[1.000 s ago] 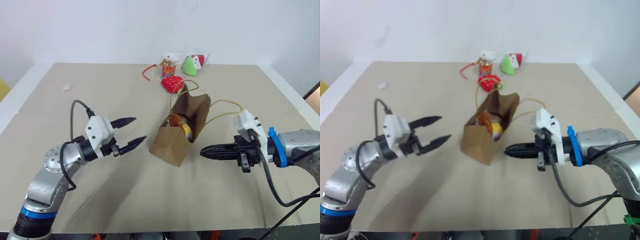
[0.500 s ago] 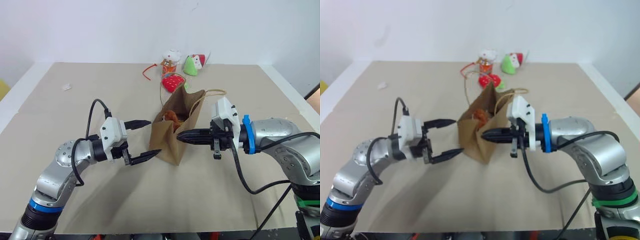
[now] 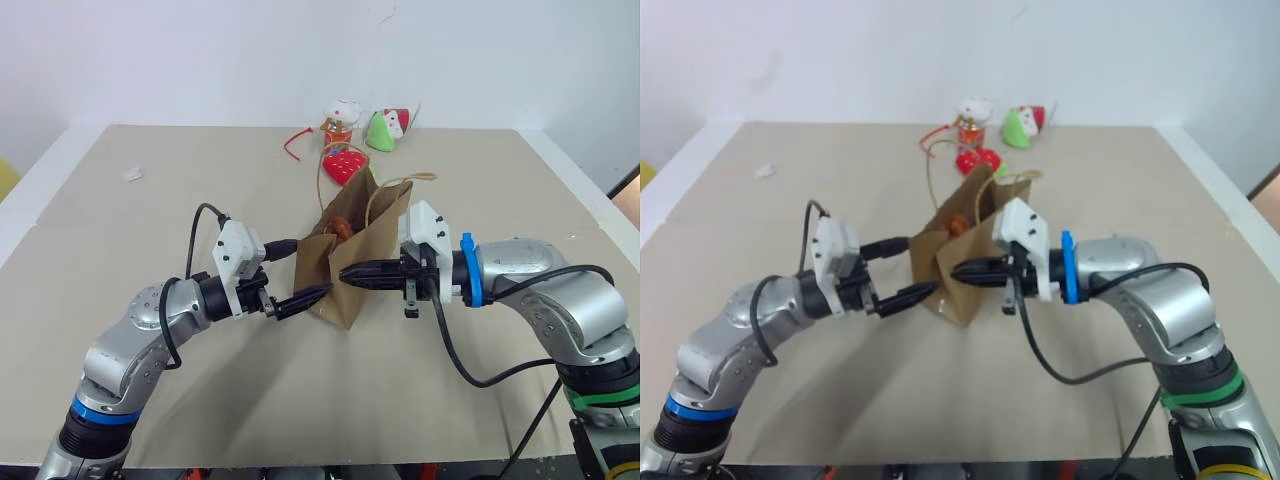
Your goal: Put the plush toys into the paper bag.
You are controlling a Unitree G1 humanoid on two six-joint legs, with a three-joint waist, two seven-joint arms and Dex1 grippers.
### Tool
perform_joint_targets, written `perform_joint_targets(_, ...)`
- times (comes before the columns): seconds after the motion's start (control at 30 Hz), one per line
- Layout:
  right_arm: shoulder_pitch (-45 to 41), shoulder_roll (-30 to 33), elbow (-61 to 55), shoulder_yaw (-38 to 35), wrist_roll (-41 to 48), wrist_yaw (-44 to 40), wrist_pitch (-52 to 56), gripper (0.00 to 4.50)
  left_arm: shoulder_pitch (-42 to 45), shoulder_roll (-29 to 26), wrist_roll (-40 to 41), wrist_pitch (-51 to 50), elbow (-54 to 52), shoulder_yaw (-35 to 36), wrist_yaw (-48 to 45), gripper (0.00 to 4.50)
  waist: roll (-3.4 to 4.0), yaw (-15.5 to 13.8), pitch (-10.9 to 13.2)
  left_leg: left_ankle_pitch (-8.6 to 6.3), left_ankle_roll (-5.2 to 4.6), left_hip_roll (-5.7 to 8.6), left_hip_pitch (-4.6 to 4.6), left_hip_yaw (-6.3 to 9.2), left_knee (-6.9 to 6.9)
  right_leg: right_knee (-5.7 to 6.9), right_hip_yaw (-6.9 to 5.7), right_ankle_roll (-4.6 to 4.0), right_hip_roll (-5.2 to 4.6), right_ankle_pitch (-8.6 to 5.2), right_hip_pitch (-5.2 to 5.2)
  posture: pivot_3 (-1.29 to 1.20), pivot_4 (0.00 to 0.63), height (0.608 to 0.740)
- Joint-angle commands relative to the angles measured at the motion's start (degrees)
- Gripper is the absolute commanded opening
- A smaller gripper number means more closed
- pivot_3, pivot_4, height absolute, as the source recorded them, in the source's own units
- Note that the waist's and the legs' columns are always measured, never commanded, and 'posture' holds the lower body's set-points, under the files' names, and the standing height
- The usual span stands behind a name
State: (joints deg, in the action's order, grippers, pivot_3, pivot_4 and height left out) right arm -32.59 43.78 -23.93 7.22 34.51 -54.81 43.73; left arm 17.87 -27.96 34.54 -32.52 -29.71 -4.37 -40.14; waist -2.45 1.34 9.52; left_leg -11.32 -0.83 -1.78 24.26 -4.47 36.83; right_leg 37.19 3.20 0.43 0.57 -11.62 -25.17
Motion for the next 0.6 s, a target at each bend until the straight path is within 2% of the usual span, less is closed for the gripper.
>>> perform_joint_targets(0.03, -1.6, -0.7, 0.2, 0.0, -1.5, 0.1, -1.9, 0.0, 1.2, 0.4, 3.6, -2.2, -2.7, 0.8, 0.4, 4.37, 0.0, 0.0, 0.0, 0.0, 0.0, 0.0, 0.0, 0.0, 0.0, 0.0, 0.01, 0.0, 0.0, 0.0, 0.0, 0.0, 0.15, 0.74)
perform_joint_targets(0.3, -1.8, -1.6, 0.8, 0.9, -3.6, -0.3, -3.0, 0.0, 3.7, 3.6, 5.8, -6.4, -0.2, 3.2, 7.6, 4.37, 0.0, 0.0, 0.0, 0.01, 0.0, 0.0, 0.0, 0.01, 0.02, 0.0, 0.0, 0.0, 0.0, 0.0, 0.02, 0.0, 0.15, 0.74)
perform_joint_targets(0.6, -2.5, -2.2, 1.2, 0.7, -4.2, -0.5, -2.9, 0.0, 5.4, 5.8, 5.1, -9.4, 1.1, 1.8, 11.1, 4.37, 0.0, 0.0, 0.0, 0.0, 0.01, 0.01, -0.01, 0.01, 0.03, 0.0, 0.01, 0.08, 0.01, 0.05, 0.02, 0.0, 0.15, 0.74)
